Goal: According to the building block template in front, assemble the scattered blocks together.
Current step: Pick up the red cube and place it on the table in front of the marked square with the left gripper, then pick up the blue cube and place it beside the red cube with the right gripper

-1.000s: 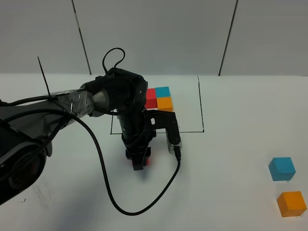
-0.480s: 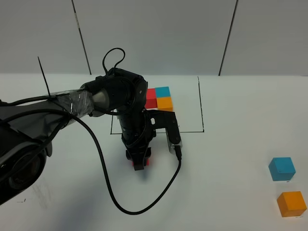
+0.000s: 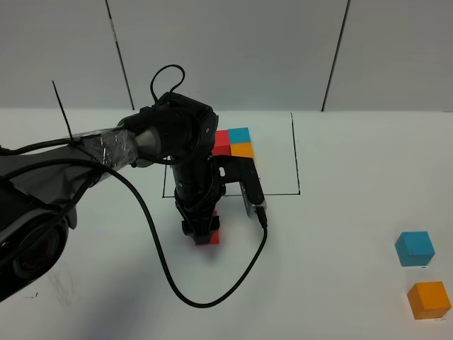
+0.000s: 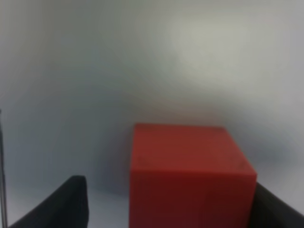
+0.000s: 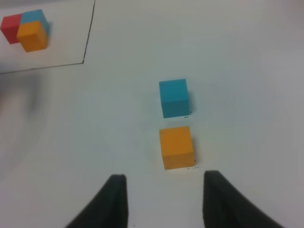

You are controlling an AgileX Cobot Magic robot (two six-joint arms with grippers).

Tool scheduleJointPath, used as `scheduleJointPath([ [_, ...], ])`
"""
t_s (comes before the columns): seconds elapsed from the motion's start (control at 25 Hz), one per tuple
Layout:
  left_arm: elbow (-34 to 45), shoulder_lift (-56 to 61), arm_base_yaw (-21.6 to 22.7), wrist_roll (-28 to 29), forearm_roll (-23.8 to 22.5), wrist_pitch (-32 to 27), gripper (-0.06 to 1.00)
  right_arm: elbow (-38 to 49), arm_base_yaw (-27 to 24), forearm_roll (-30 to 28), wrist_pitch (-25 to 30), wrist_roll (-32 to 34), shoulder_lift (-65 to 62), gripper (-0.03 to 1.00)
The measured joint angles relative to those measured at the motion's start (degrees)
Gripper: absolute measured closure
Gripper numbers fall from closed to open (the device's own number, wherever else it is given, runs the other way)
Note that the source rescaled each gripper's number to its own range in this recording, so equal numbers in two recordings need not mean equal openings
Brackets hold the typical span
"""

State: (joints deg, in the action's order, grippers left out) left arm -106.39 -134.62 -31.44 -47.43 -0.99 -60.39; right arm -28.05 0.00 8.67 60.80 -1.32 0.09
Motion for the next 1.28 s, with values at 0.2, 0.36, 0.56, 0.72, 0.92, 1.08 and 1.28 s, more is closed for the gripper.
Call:
scheduleJointPath([
  [0.2,-5.23,0.0,-0.15,2.81,-0.11,-6.35,0.04,0.0,0.0,0.0,0.0,0.0,0.0,0.97],
  [0.36,-11.85,0.0,-1.22,4.18,0.52,-8.04,0.01,0.0,0.0,0.0,0.0,0.0,0.0,0.97],
  [0.56,-17.02,2.13,-2.88,9.43,0.99,-8.09,0.01,0.0,0.0,0.0,0.0,0.0,0.0,0.97],
  [0.72,-17.47,6.08,-2.76,14.23,0.99,-8.15,0.01,0.0,0.0,0.0,0.0,0.0,0.0,0.97],
  [0.92,-17.72,11.12,-0.21,29.56,-0.66,-8.1,0.01,0.0,0.0,0.0,0.0,0.0,0.0,0.97],
  [1.08,-16.25,15.41,2.47,37.19,-4.33,-8.1,0.01,0.0,0.0,0.0,0.0,0.0,0.0,0.97],
  [1.28,-10.76,23.11,4.09,38.85,-6.99,-8.1,0.01,0.0,0.0,0.0,0.0,0.0,0.0,0.97],
])
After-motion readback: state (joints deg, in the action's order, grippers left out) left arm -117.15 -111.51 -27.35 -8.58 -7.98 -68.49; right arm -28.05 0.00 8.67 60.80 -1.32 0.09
